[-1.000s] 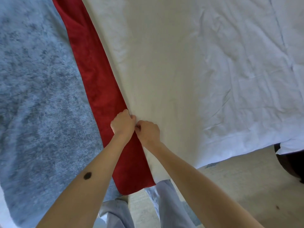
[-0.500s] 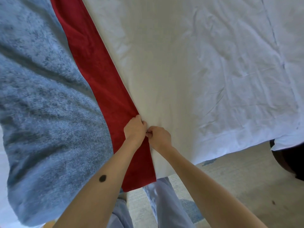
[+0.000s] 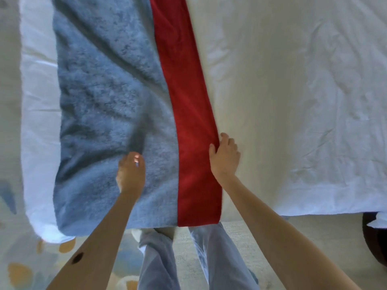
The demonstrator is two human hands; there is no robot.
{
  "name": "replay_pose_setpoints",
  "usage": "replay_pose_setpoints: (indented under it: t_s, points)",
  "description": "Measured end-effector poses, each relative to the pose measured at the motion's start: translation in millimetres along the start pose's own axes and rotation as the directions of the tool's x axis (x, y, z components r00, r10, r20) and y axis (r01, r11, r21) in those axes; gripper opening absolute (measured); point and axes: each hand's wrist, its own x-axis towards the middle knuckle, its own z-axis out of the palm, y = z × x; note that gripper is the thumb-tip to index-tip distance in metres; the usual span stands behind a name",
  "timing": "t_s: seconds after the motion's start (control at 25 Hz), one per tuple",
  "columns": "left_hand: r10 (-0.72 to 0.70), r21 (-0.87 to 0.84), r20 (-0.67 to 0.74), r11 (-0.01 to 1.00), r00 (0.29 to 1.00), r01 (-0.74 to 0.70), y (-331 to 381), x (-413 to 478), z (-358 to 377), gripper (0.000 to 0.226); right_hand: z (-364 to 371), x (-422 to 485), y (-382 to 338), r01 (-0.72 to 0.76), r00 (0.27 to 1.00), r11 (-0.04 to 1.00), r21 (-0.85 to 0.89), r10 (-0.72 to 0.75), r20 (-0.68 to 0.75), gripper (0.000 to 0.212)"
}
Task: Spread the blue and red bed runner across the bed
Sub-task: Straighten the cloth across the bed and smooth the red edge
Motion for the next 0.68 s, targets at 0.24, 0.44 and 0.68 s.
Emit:
replay_pose_setpoints:
  t_s: [0.24, 0.44, 0.68]
  points:
    - [-0.232, 0.067, -0.191, 0.966, 0.954, 0.249, -122.3, -5.1, -57.7, 0.032, 16.0, -19.1, 5.9, -0.183, 0.983, 0.983, 0.006, 0.183, 0.025, 0.036]
    - [-0.328, -0.025, -0.191, 0.944, 0.925, 0.33, -170.2, -19.0, -69.4, 0.036, 35.5, -66.7, 17.3, -0.309, 0.949, 0.939, 0.149, 0.316, -0.025, 0.029]
    - [-0.337, -0.069, -0.173, 0.942, 0.925, 0.33, -195.7, 1.4, -79.2, 0.033, 52.9, -101.9, 25.1, -0.355, 0.918, 0.912, 0.205, 0.381, -0.104, 0.03]
